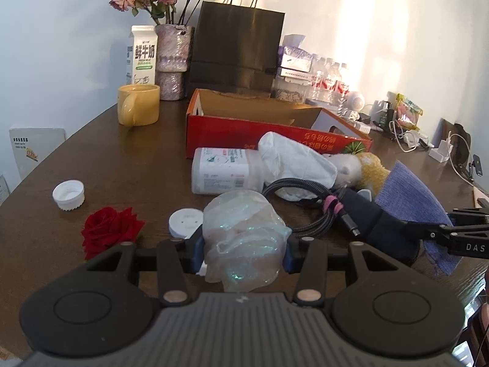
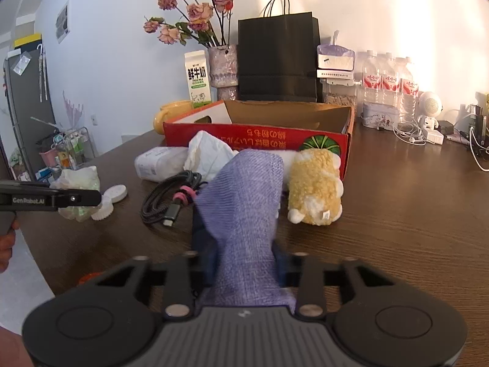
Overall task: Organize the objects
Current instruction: 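Grasp the clear plastic bag with the left tool while the right tool grasps the purple pouch, then carry both items into the cardboard box and open both tools to release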
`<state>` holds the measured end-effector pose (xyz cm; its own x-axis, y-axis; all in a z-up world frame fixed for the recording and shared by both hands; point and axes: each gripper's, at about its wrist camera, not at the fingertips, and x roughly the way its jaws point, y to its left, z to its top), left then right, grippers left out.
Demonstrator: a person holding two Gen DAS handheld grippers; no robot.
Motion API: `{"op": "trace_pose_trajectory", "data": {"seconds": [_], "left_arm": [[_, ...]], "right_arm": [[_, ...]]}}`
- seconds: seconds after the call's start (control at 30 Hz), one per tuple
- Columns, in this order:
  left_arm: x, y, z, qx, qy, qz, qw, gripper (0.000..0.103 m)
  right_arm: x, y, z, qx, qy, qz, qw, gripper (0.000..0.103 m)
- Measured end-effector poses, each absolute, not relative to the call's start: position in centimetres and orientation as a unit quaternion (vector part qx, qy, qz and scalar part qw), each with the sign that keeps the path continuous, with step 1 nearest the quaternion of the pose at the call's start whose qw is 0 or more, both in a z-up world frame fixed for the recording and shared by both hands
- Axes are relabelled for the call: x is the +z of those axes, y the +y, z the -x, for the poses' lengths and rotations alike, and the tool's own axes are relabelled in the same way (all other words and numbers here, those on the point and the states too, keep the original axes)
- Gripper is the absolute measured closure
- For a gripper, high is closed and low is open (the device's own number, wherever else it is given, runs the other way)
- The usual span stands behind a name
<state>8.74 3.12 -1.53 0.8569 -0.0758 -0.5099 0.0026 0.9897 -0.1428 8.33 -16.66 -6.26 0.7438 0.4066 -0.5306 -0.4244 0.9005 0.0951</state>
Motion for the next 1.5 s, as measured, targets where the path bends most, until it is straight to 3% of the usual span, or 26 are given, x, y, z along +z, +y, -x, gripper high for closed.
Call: {"op": "trace_pose_trajectory", "data": {"seconds": [0.47, 0.87, 1.17, 1.5], "left_arm": [[1.8, 2.0, -12.1, -0.062, 0.223, 0.073, 0.97, 0.057], [6.4, 0.9, -22.6, -0.042, 0.177, 0.068, 0.981, 0.058], [6.2, 1.1, -31.9, -0.001, 0.217, 0.045, 0.975, 0.058], [2.6, 1.2, -39.1, 0.008, 0.303, 0.02, 0.953, 0.058]], "right_arm": [[-3.0, -14.2, -11.2, 0.235, 0.225, 0.021, 0.945, 0.076], [0.5, -12.2, -21.8, 0.198, 0.197, 0.011, 0.96, 0.076], [0.7, -11.2, -31.2, 0.161, 0.231, 0.021, 0.959, 0.076], [-3.3, -11.1, -39.3, 0.131, 0.319, 0.034, 0.938, 0.076]]}}
